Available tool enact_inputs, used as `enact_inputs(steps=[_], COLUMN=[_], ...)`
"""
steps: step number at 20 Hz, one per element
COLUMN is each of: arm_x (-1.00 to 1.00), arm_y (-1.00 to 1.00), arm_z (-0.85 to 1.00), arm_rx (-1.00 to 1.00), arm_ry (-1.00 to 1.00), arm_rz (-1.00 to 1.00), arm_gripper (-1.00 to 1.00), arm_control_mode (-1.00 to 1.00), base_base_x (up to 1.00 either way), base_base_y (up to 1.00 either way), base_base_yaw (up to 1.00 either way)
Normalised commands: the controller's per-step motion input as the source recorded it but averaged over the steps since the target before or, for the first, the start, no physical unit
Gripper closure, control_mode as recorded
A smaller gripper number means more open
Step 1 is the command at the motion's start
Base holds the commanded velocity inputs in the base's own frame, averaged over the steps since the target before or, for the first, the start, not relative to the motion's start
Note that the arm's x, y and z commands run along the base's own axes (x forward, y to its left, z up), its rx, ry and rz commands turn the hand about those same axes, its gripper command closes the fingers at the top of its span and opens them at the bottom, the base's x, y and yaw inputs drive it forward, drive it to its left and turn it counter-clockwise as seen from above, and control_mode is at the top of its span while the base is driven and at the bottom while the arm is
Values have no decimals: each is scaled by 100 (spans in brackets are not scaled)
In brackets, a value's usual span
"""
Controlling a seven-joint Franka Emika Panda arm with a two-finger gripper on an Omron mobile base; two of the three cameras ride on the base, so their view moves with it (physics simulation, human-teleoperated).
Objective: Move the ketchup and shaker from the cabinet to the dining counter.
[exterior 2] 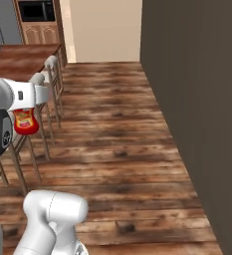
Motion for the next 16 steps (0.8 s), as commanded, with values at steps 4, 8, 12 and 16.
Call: enact_inputs(steps=[4, 8, 12, 16], arm_x=[0, 0, 0, 0], arm_y=[0, 0, 0, 0], arm_z=[0, 0, 0, 0], arm_rx=[0, 0, 0, 0], arm_ry=[0, 0, 0, 0], arm_rz=[0, 0, 0, 0], arm_gripper=[100, 100, 100, 100], arm_control_mode=[100, 100, 100, 100], base_base_x=[74, 74, 74, 74], base_base_y=[-28, -29, -29, -28], base_base_yaw=[19, 20, 20, 23])
